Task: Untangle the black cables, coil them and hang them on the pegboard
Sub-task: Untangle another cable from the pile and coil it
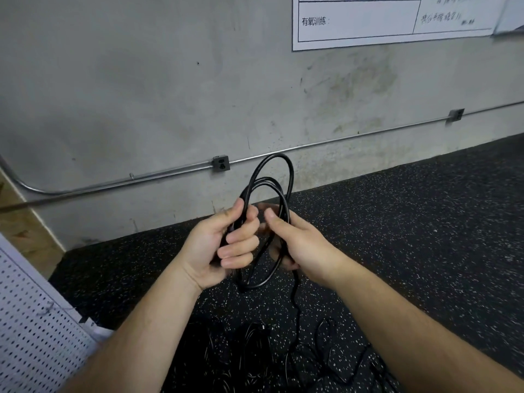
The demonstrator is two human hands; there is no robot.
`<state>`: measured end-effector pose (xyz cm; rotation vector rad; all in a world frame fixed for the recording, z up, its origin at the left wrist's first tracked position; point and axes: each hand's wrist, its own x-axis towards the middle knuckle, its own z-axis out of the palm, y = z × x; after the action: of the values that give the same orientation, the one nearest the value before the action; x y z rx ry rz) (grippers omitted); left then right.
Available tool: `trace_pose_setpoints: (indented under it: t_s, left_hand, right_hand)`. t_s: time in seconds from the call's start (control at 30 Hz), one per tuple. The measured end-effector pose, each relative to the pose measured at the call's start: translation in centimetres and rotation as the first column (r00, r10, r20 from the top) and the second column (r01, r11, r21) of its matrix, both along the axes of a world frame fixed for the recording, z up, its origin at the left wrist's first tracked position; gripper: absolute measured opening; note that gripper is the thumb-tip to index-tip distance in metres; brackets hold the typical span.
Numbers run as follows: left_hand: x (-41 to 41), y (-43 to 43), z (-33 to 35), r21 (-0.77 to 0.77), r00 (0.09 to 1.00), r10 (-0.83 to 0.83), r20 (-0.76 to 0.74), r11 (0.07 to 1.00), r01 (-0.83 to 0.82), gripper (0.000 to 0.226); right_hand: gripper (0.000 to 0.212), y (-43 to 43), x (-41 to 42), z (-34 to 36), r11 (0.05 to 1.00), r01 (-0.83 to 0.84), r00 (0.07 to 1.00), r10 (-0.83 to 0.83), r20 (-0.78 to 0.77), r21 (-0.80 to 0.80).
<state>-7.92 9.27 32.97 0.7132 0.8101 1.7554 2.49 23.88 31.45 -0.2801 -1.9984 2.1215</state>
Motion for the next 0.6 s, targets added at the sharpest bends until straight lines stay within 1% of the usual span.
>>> trace_pose_setpoints:
  t_s: [0.07, 0.13, 0.17, 0.23, 0.3, 0.37, 0.43, 0.5, 0.57, 0.6]
  left_hand:
    - [0.3, 0.6, -0.3, -0.094, 0.978, 0.172, -0.12, 0.979, -0.183, 0.032]
    - [0.4, 1.0, -0.8, -0.157, 0.913, 0.296, -0.28, 0.924, -0.347, 0.029]
    - [0.6, 1.1, -1.1, -0.181, 0.884, 0.31, -0.351, 0.903, -0.389, 0.03]
    - [1.1, 1.1, -1.6, -0.218, 0.86, 0.274, -0.432, 0.893, -0.394, 0.035]
    - [1.8, 1.0, -1.7, -0.22, 0.868, 0.24, -0.434, 0.906, -0.361, 0.04]
    - [2.3, 0.9, -1.6, -0.209, 0.864, 0.245, -0.441, 0.908, -0.364, 0.041]
    - [2.5, 0.9, -1.7, -0.201, 0.854, 0.27, -0.444, 0.899, -0.389, 0.04]
    - [2.8, 1.0, -1.8, -0.191, 0.845, 0.294, -0.447, 0.892, -0.411, 0.034]
    - [3.0, 1.0, -1.6, -0.157, 0.836, 0.326, -0.442, 0.889, -0.43, 0.024]
    - [3.0, 0.9, -1.5, -0.138, 0.84, 0.341, -0.422, 0.892, -0.431, 0.021]
  right_hand:
    - [0.028, -0.1, -0.4, 0.1, 0.993, 0.106, 0.993, -0.104, -0.048, 0.055]
    - [0.028, 0.4, -1.0, 0.0, 0.972, 0.223, 0.973, -0.217, -0.081, 0.073]
    - [0.027, 0.7, -1.1, 0.1, 0.959, 0.277, 0.958, -0.27, -0.094, 0.068]
    - [0.026, 1.5, -1.3, 0.4, 0.934, 0.349, 0.934, -0.341, -0.107, 0.071]
    - [0.025, 2.0, -1.3, 0.8, 0.933, 0.339, 0.938, -0.326, -0.116, 0.125]
    - [0.024, 2.1, -1.3, 1.1, 0.931, 0.312, 0.949, -0.298, -0.098, 0.189]
    - [0.023, 2.2, -1.5, 1.0, 0.905, 0.306, 0.951, -0.303, -0.059, 0.297]
    - [0.021, 1.9, -1.5, 1.0, 0.865, 0.297, 0.95, -0.31, -0.035, 0.405]
    - [0.026, 1.7, -1.1, 0.9, 0.865, 0.288, 0.951, -0.307, -0.019, 0.411]
    - [0.036, 1.6, -0.9, 0.8, 0.884, 0.268, 0.957, -0.291, 0.0, 0.384]
